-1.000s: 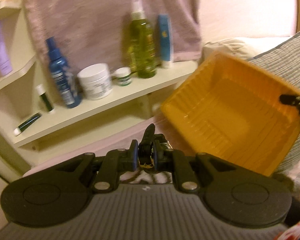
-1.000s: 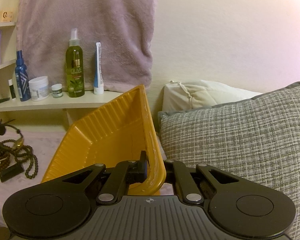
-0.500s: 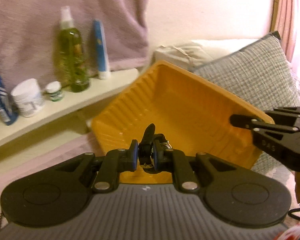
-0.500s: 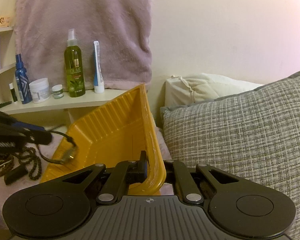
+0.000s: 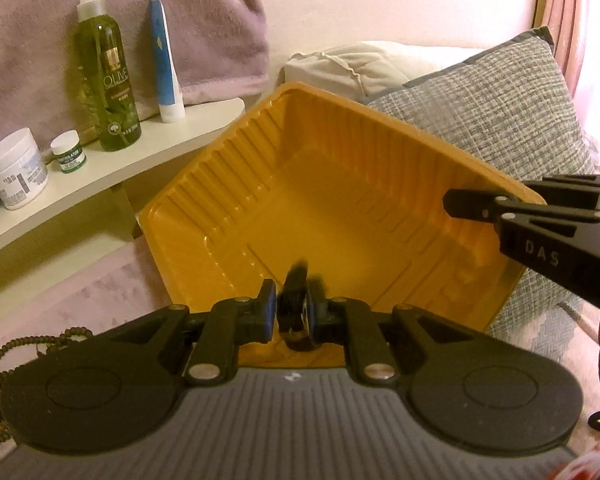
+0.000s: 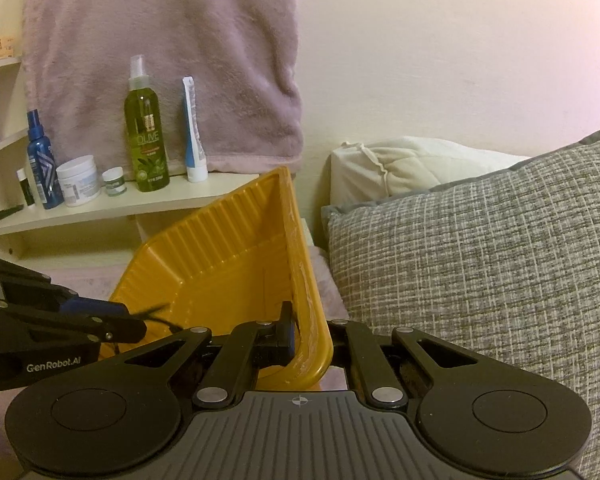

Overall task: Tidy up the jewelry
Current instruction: 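Carry the black watch over the orange tray and open the left gripper, then grasp the black cylindrical case on the towel with the left gripper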

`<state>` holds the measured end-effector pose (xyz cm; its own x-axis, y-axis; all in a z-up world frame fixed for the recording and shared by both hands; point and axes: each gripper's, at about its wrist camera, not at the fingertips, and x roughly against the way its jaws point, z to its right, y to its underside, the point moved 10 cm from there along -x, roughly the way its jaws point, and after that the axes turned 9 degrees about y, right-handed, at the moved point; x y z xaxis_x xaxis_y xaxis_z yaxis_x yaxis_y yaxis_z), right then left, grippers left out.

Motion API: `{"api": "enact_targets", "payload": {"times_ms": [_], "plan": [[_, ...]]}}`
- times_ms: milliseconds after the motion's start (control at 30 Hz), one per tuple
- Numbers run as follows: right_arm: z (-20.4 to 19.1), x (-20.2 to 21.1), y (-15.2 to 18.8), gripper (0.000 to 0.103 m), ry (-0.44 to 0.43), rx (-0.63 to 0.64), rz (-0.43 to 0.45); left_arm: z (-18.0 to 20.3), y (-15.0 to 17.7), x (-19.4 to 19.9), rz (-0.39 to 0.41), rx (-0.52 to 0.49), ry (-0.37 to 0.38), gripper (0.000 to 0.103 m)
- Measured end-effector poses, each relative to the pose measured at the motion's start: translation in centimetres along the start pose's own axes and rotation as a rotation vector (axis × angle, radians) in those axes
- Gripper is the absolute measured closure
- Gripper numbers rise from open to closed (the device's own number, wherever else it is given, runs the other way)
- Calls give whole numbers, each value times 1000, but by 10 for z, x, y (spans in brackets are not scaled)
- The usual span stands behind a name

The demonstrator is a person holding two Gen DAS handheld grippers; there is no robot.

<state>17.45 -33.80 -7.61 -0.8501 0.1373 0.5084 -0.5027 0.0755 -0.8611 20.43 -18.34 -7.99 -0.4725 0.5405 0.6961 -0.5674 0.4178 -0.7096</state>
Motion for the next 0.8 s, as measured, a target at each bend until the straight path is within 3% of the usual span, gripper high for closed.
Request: {"api": "enact_targets", "payload": {"times_ms": [67, 367, 800], "plan": [[0, -1, 1, 97, -4, 0, -4, -1, -1, 3, 8, 6, -5, 81], [-2, -1, 2, 97, -6, 3, -5, -21, -2, 27, 55, 39, -61, 80], [-1, 0, 3, 97, -5, 1, -4, -92, 41, 91, 113, 158, -266, 76]]}}
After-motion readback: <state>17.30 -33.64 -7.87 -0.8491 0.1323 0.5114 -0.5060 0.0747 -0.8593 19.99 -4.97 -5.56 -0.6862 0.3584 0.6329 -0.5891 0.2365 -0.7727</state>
